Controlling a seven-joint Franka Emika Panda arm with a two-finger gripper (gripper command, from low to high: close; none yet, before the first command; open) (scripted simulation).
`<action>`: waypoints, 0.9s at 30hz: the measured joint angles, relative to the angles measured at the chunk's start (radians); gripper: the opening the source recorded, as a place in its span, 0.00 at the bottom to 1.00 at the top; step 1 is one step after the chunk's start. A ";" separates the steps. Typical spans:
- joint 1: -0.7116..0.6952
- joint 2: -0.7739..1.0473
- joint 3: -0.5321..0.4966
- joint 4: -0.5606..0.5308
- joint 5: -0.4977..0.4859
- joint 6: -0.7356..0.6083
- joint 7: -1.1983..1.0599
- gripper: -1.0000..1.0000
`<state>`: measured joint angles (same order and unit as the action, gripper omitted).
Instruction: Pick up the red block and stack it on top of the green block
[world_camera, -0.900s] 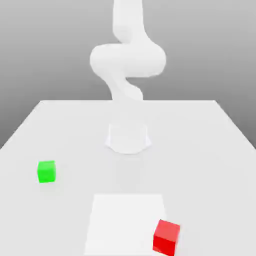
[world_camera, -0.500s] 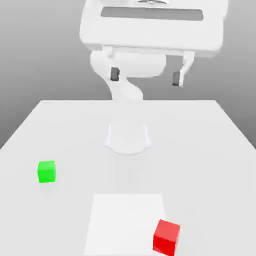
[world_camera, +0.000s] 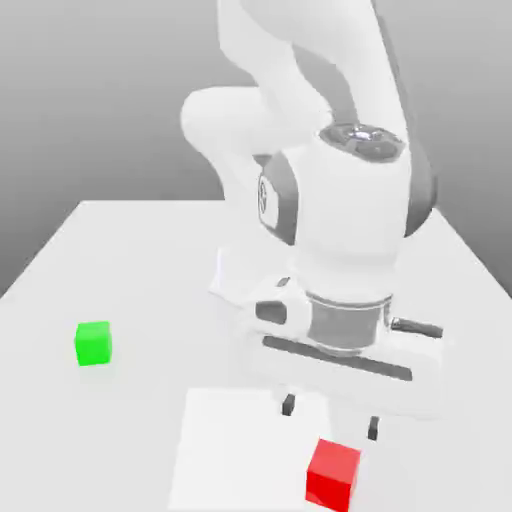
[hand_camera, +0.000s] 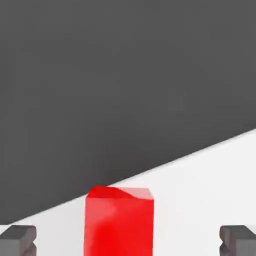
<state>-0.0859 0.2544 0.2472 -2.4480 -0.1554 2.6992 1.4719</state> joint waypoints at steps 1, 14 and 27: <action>0.010 0.036 -0.012 0.004 -0.014 0.027 0.014 0.50; 0.022 0.053 -0.024 0.006 -0.013 0.042 0.017 0.00; -0.363 -0.283 -0.300 -0.264 -0.037 -0.031 0.353 0.00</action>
<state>-0.4494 -0.0286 -0.0533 -2.7122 -0.1922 2.6681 1.8246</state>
